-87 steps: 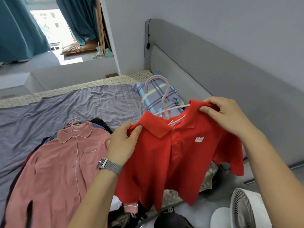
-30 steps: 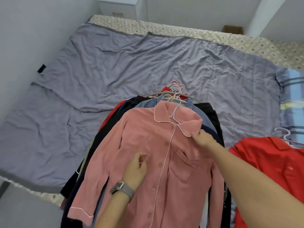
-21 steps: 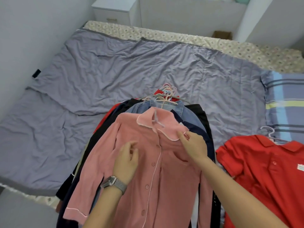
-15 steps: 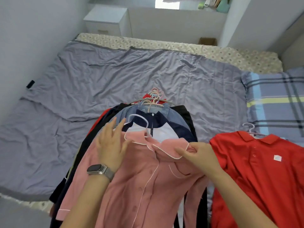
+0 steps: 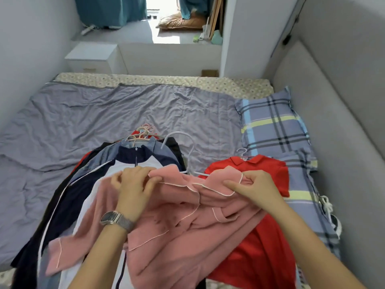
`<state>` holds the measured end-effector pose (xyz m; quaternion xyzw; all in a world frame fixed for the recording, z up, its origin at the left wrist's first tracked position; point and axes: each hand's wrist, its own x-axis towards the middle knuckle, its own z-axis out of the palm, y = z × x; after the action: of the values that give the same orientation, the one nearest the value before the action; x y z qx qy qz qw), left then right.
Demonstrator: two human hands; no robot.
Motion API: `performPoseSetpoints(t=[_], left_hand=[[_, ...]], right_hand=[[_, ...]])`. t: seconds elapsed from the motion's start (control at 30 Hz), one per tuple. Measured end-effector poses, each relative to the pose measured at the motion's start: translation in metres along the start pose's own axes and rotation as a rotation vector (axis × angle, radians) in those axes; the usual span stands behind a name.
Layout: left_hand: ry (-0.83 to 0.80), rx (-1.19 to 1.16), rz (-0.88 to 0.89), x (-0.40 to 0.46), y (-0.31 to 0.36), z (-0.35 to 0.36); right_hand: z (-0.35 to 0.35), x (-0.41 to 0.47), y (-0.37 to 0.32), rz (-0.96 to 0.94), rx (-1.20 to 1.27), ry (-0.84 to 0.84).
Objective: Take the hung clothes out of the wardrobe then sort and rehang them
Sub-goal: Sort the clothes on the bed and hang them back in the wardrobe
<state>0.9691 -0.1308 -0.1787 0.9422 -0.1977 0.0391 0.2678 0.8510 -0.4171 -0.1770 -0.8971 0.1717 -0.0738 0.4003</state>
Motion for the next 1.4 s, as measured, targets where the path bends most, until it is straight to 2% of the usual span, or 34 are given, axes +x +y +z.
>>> performPoseSetpoints(t=[0.2,0.3,0.53,0.73,0.93,1.07,1.17,1.3,1.4], left_hand=[[0.054,0.008,0.033,-0.025,0.065,-0.010],[0.037,-0.059,0.061,-0.033,0.087,-0.018],[0.000,-0.155,0.131,-0.066,0.108,-0.039],[-0.108,-0.210,0.156,-0.100,0.112,-0.038],[-0.043,-0.232,0.198,-0.121,0.149,-0.057],[-0.002,-0.310,0.245,-0.113,0.174,-0.076],[-0.044,-0.316,0.224,-0.088,0.182,-0.063],[-0.198,-0.251,0.083,-0.050,0.178,0.000],[-0.264,-0.168,0.048,-0.025,0.176,0.046]], right_hand=[[-0.063,-0.040,-0.003,-0.005,0.023,0.070],[-0.090,-0.059,-0.013,-0.012,0.016,0.116],[-0.119,-0.117,-0.027,0.030,0.017,0.181],[-0.133,-0.170,-0.039,0.056,-0.061,0.233],[-0.176,-0.197,-0.060,0.046,-0.197,0.310],[-0.209,-0.194,-0.079,-0.024,-0.168,0.397],[-0.215,-0.168,-0.060,-0.007,-0.186,0.410],[-0.185,-0.114,0.015,0.100,-0.272,0.290],[-0.158,-0.078,0.072,0.118,-0.246,0.228]])
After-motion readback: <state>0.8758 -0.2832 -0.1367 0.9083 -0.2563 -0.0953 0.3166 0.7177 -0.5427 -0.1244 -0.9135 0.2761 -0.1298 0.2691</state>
